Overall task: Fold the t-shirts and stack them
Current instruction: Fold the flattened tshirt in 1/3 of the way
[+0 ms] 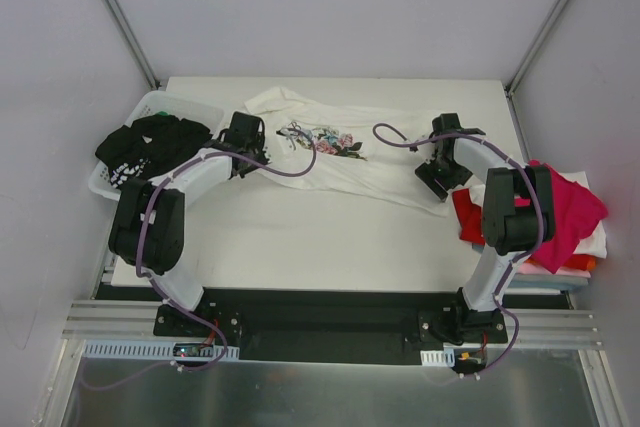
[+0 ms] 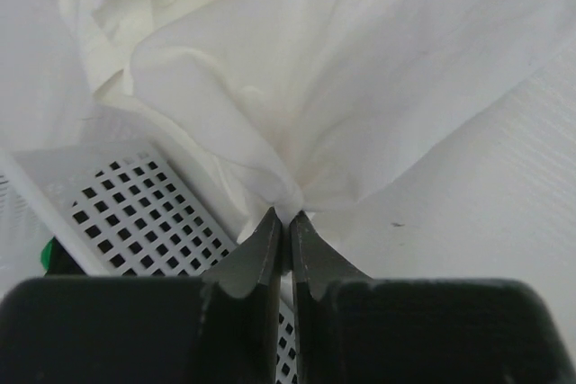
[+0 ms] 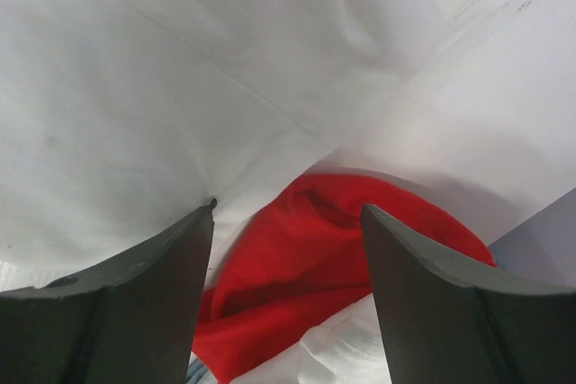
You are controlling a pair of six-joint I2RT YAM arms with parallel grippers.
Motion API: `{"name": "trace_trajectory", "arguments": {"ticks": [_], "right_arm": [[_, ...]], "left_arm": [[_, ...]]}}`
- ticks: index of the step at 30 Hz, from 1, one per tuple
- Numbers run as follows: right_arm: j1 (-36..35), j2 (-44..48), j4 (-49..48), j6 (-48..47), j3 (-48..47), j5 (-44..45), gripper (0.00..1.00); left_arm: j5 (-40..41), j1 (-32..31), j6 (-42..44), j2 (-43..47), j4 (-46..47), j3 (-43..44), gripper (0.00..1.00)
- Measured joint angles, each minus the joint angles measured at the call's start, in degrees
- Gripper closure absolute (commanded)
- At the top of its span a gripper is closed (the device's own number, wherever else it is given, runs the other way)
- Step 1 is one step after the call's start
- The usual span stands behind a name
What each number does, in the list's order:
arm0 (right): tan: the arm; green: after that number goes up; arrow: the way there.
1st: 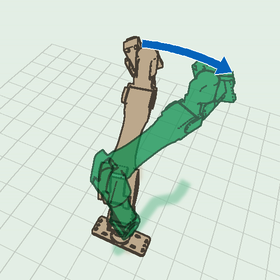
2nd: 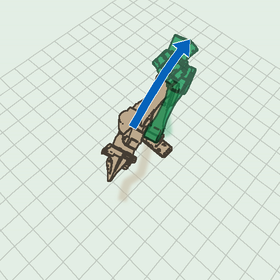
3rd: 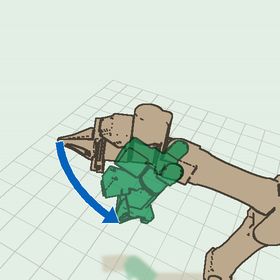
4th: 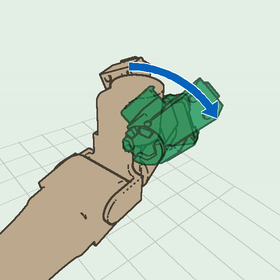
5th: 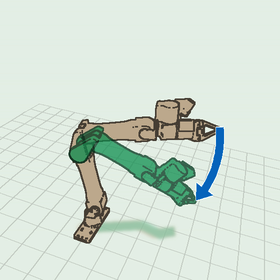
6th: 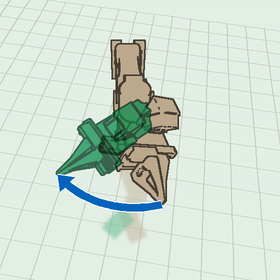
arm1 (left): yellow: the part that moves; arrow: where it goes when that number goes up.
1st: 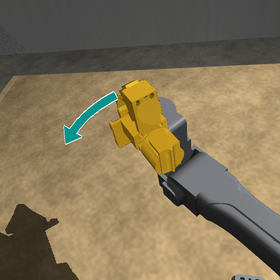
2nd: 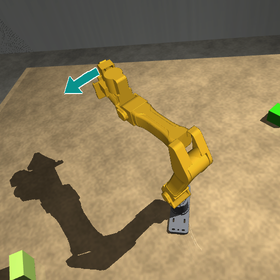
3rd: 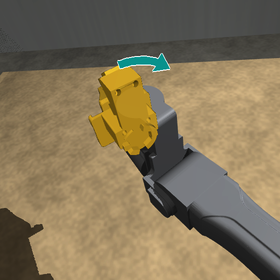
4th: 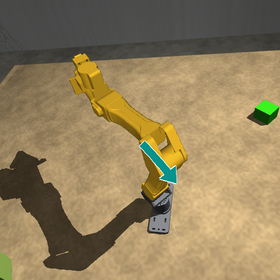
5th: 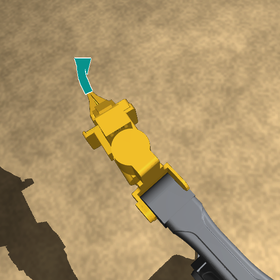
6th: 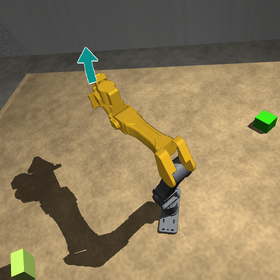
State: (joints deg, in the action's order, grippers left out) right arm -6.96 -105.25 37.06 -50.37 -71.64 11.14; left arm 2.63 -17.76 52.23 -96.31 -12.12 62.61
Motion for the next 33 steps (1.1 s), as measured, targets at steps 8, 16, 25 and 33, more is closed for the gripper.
{"name": "trace_trajectory", "arguments": {"ticks": [8,16,25,33], "right_arm": [[0.02,0.0,-0.42,-0.04,0.31,0.46,0.31],[0.02,0.0,-0.44,-0.07,0.31,0.92,0.31],[0.02,0.0,-0.46,-0.07,0.31,1.09,0.31],[0.02,0.0,-0.46,-0.09,0.31,1.88,0.31]], "left_arm": [[3.02,1.01,3.48,1.95,0.28,-0.68,0.92],[5.35,2.86,6.99,0.5,0.31,0.33,0.82],[7.26,3.61,9.79,-0.33,0.33,2.21,0.5],[6.73,3.61,9.29,2.62,0.24,2.05,0.44]]}}
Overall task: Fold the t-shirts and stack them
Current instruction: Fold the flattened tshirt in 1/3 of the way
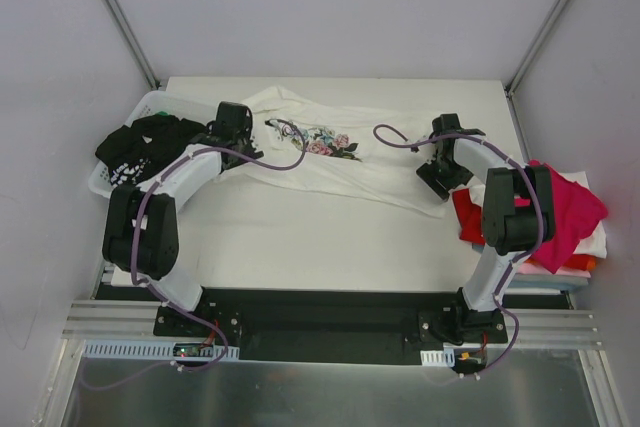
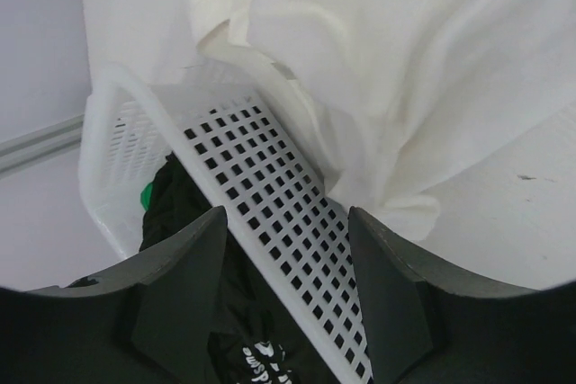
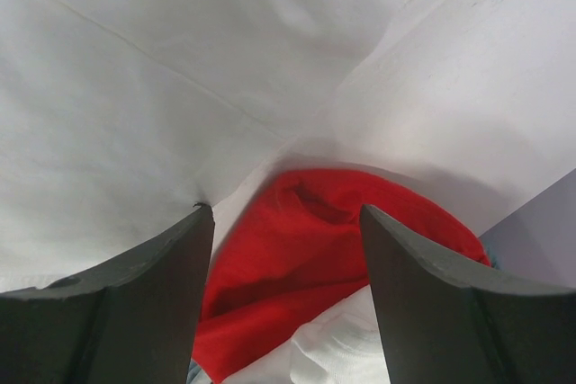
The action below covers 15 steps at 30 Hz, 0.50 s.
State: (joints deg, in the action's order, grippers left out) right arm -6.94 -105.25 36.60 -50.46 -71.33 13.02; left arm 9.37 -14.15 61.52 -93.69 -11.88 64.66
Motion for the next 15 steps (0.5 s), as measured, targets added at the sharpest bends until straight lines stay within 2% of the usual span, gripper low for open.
{"name": "trace_trajectory", "arguments": {"ticks": [5,15], "right_arm": [[0.0,0.0,0.0,0.02,-0.02,0.66,0.31],[0.0,0.07,0.02,0.33,-0.15,0.94,0.29]], "left_arm": [[-0.57,0.0,-0.63,4.17,0.07,0.0,0.37],[-4.96,0.0,-3.78,4.57,0.02,2.82,0.36]]}}
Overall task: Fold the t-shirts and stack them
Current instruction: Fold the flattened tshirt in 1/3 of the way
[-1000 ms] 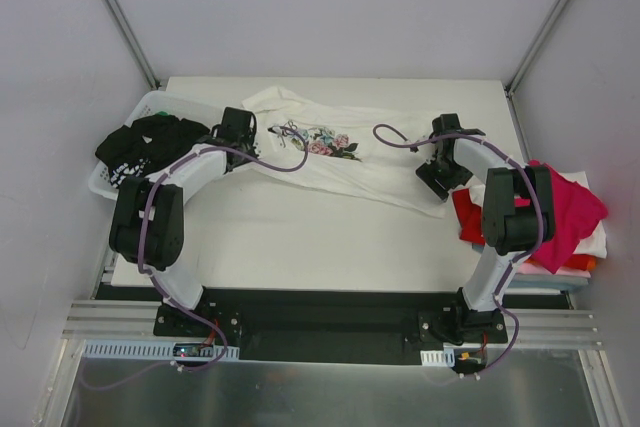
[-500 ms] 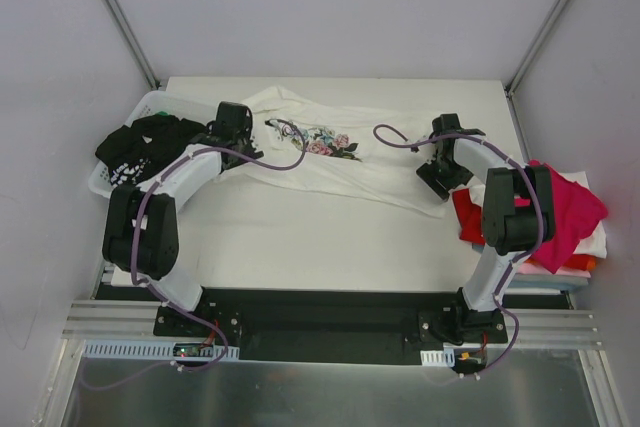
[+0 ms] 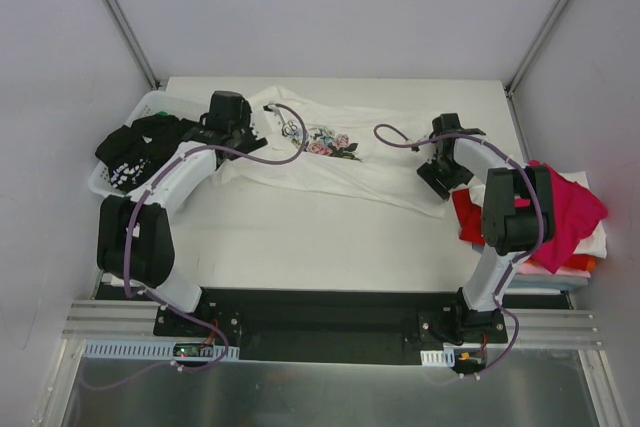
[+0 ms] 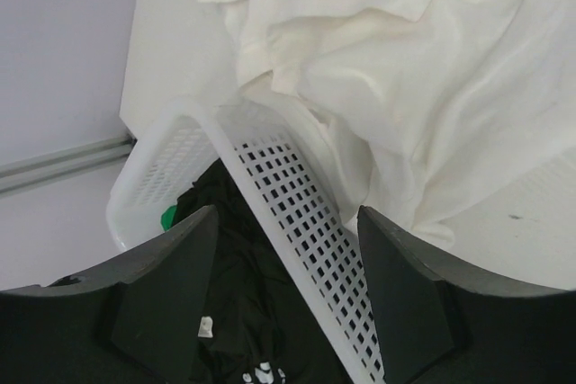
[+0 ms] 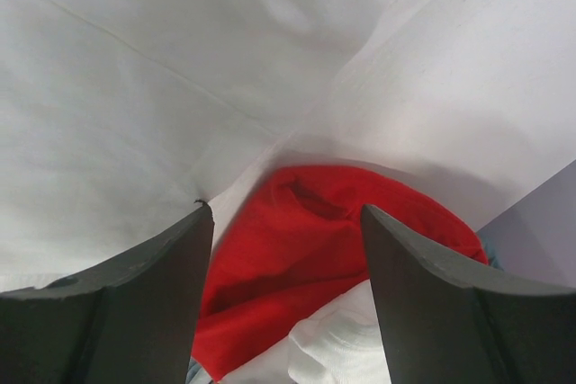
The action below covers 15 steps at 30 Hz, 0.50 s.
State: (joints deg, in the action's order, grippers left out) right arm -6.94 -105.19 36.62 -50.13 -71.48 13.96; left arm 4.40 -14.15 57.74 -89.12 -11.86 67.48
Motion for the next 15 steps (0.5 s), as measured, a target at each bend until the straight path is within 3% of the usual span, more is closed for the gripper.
{"name": "trace_trajectory", "arguments": {"ticks": [6,7,8,9,15], "right_arm": [[-0.35,2.12,1.11,1.44,-1.75,-2.93,0.22],[-0.63,3.08,1.27,1.9,-2.56,-3.5,0.18],[-0.92,3.54,1.29,2.12,-2.93,-3.85,0.06],[-1.4,4.2,1.46,2.56,-3.65,-4.37,0.04],[-6.05,5.27,2.67,4.96,-8.24,-7.65,0.04]], "left_arm": [[-4.04,-0.02,-4.39,-6.38,0.02,3.15,0.31],[-4.66,-0.04,-5.07,-7.72,-0.02,3.61,0.3],[-5.35,-0.04,-5.9,-9.01,-0.02,3.91,0.28],[-5.86,-0.09,-6.36,-9.94,-0.13,4.09,0.27],[-9.09,-0.94,-10.49,-12.92,-2.49,4.28,0.22]]}}
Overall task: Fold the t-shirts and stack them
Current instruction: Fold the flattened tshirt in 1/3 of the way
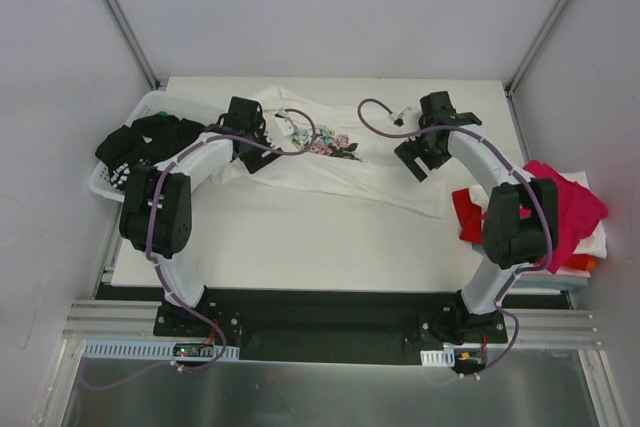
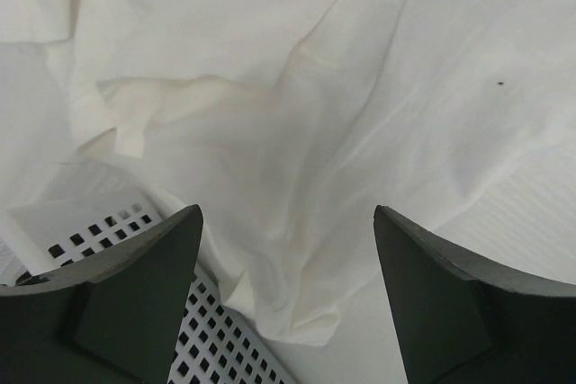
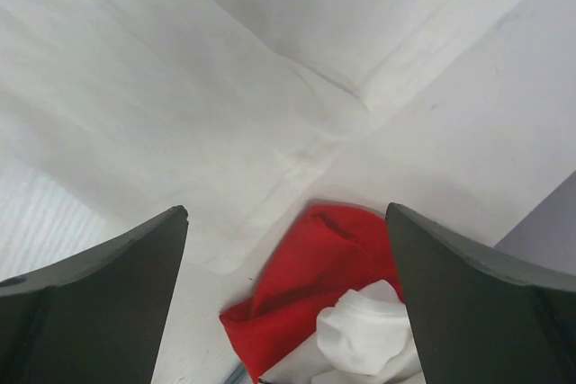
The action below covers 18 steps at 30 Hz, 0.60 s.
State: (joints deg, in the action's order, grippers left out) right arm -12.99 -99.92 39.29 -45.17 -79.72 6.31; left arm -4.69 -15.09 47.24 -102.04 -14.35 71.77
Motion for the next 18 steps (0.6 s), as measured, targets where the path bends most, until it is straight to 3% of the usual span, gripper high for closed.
{"name": "trace_trajectory", "arguments": {"ticks": [6,18], "right_arm": [[-4.98,-1.11,1.73,1.03,-0.39,-1.14,0.04],[-5.25,-7.3,1.51,0.98,-0.31,-1.07,0.04]], "left_arm": [[-1.33,-0.98,-1.64,-2.16,-1.01,1.36,0.16],[-1.29,-0.92,-2.97,-9.81,-1.77,4.72,0.01]]}}
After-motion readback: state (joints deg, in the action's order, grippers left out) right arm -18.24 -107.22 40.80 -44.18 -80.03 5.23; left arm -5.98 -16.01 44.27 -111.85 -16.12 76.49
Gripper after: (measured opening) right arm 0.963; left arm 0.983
